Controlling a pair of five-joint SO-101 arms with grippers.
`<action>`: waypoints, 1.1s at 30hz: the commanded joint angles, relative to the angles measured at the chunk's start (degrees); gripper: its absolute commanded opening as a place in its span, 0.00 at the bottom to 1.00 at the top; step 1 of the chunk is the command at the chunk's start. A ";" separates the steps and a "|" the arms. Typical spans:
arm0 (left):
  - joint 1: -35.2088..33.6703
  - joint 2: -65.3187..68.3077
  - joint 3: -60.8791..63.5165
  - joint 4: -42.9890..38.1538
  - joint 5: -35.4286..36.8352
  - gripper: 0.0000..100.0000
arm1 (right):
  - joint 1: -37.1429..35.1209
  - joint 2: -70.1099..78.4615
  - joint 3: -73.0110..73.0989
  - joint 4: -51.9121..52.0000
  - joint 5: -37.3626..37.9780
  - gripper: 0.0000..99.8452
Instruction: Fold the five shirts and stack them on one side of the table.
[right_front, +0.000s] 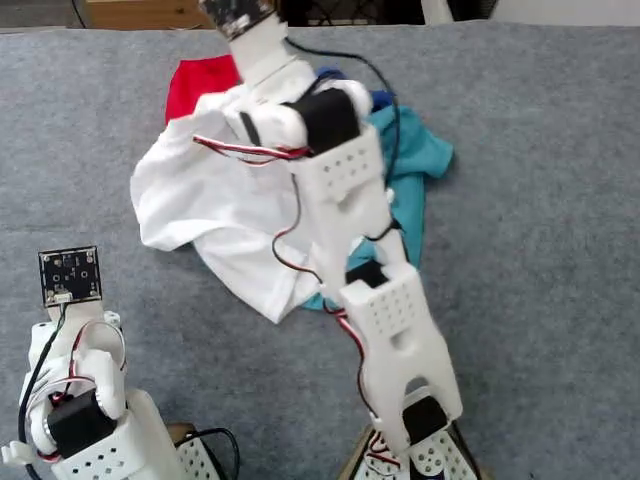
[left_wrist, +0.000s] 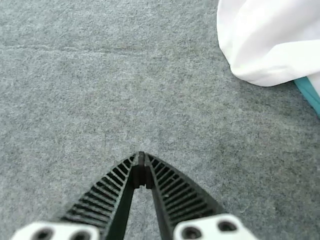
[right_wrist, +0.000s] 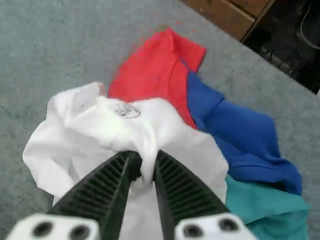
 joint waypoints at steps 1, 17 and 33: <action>-0.48 0.18 -2.15 0.18 -0.53 0.03 | 1.93 -8.48 -2.33 0.35 0.35 0.01; -0.48 0.18 -2.33 0.18 -0.53 0.03 | 21.98 -33.71 -2.59 0.18 0.53 0.01; -0.13 17.41 -18.51 0.09 -0.53 0.03 | 55.65 -40.40 12.35 0.44 0.35 0.01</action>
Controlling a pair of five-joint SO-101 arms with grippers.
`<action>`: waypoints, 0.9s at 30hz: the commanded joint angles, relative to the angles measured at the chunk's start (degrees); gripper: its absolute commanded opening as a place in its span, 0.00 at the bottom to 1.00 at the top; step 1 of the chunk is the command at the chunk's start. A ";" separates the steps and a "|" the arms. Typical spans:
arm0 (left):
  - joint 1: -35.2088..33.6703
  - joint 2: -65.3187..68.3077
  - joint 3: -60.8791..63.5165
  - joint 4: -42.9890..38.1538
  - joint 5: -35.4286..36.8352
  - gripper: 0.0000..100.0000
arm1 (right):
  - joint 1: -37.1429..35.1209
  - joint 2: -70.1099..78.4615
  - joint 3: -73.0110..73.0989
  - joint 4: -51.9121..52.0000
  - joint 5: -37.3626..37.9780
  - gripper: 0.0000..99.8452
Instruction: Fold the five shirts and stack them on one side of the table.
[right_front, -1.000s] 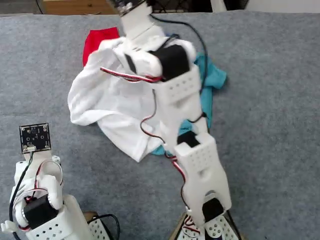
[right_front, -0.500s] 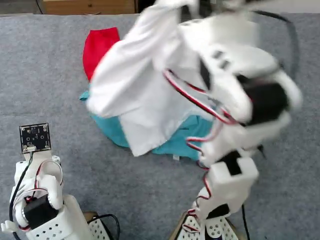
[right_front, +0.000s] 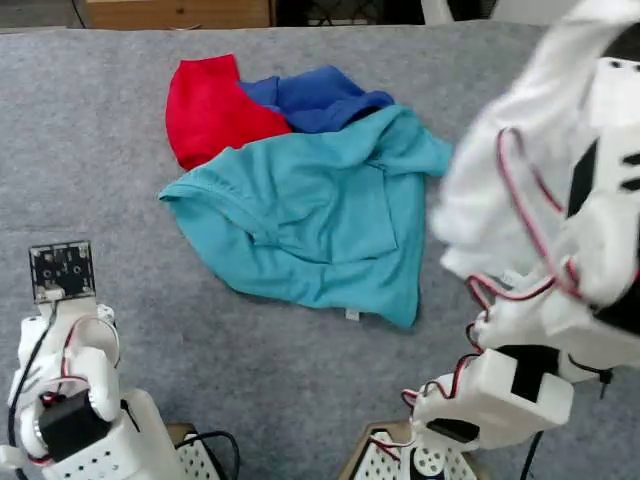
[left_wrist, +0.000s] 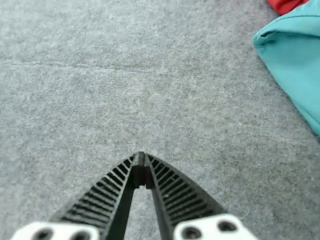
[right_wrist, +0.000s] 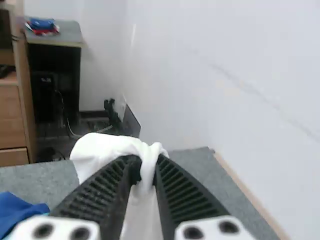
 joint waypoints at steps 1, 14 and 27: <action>-0.13 12.66 -11.91 0.18 -0.44 0.03 | 2.99 -1.45 8.92 0.44 0.26 0.01; 13.14 54.77 -52.53 17.41 -0.09 0.06 | 2.73 -1.45 47.34 0.35 0.44 0.01; 32.66 79.56 -71.87 18.37 17.32 0.25 | 2.55 -1.36 91.30 -14.24 11.60 0.01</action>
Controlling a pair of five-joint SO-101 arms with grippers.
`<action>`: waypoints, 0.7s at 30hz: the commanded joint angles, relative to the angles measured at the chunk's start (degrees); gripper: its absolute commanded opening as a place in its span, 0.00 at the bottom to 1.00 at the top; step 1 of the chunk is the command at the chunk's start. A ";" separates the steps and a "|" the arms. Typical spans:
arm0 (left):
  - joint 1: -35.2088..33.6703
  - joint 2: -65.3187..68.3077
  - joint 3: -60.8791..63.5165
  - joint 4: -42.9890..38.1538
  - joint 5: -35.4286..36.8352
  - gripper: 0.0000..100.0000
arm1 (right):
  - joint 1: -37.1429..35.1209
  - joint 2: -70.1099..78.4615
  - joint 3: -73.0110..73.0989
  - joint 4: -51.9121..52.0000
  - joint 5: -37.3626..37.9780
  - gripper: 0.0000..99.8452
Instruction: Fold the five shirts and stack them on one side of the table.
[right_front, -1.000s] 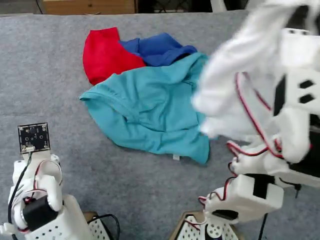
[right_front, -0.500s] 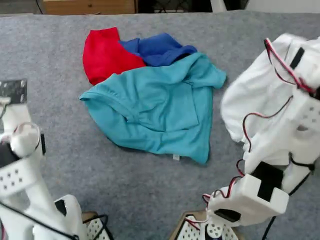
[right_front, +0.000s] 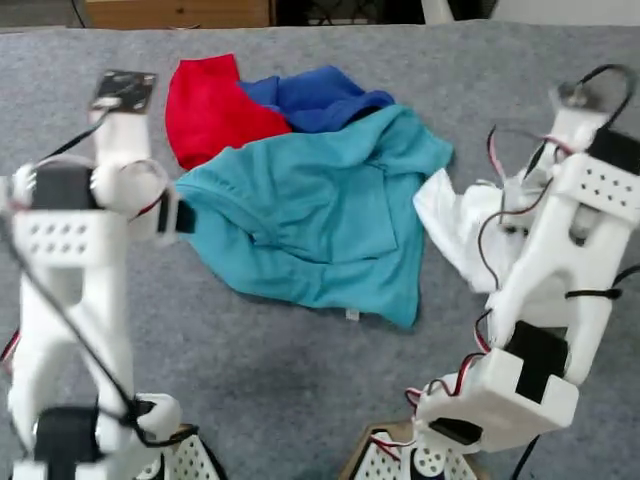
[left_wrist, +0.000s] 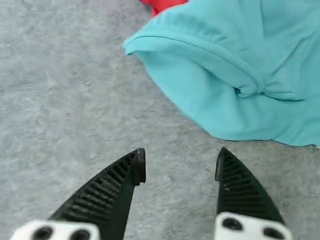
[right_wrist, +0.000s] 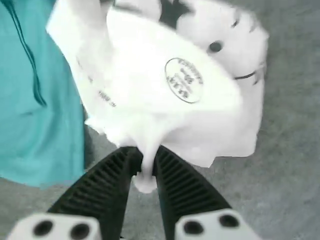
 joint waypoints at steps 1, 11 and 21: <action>3.12 7.56 -6.64 -1.58 2.99 0.25 | 0.00 -1.54 12.18 -9.05 3.87 0.01; 3.56 28.40 -23.52 -3.69 11.60 0.30 | -8.97 -1.54 40.31 -37.89 3.96 0.01; 10.68 52.04 -48.31 -3.34 15.56 0.30 | -11.34 -1.54 44.00 -41.85 3.87 0.01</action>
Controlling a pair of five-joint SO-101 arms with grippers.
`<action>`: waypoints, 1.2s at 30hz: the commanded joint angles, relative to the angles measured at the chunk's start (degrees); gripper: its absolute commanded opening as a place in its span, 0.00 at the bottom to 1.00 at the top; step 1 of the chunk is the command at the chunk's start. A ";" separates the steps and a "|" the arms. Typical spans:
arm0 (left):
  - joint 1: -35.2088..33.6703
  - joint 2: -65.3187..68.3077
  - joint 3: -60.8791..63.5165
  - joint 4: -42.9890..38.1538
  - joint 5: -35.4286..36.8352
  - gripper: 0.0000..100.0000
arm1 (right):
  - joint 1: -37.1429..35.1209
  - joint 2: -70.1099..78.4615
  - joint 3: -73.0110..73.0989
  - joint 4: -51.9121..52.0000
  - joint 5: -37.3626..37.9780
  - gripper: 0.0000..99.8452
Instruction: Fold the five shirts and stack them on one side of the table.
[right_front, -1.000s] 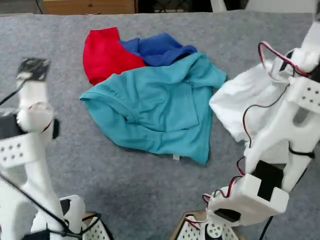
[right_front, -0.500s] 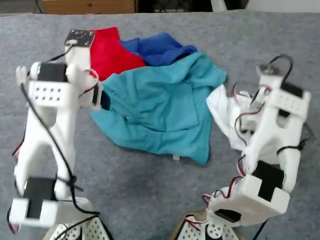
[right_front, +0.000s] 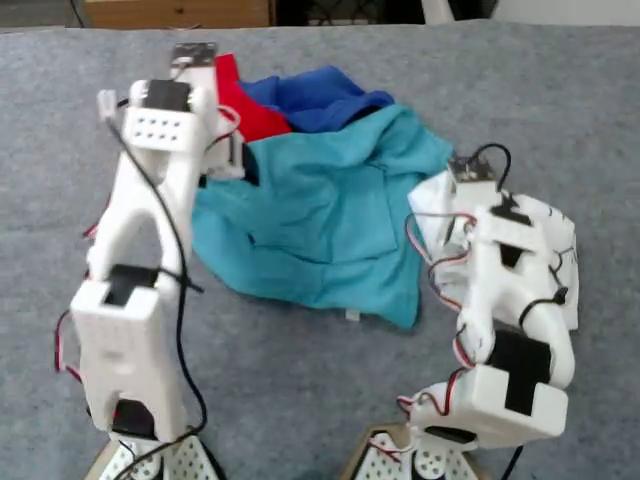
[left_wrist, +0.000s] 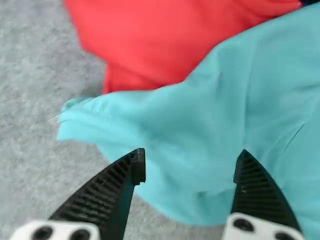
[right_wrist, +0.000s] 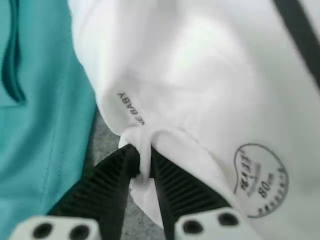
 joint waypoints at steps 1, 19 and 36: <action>2.86 5.80 -12.44 -0.62 0.88 0.30 | -1.85 0.13 1.63 -1.85 0.00 0.01; 1.36 48.97 -56.57 -0.09 -0.44 0.02 | -1.93 0.31 1.71 -2.02 0.00 0.01; -23.52 32.79 -60.09 8.62 -7.56 0.03 | -2.02 0.40 1.71 -2.02 0.00 0.01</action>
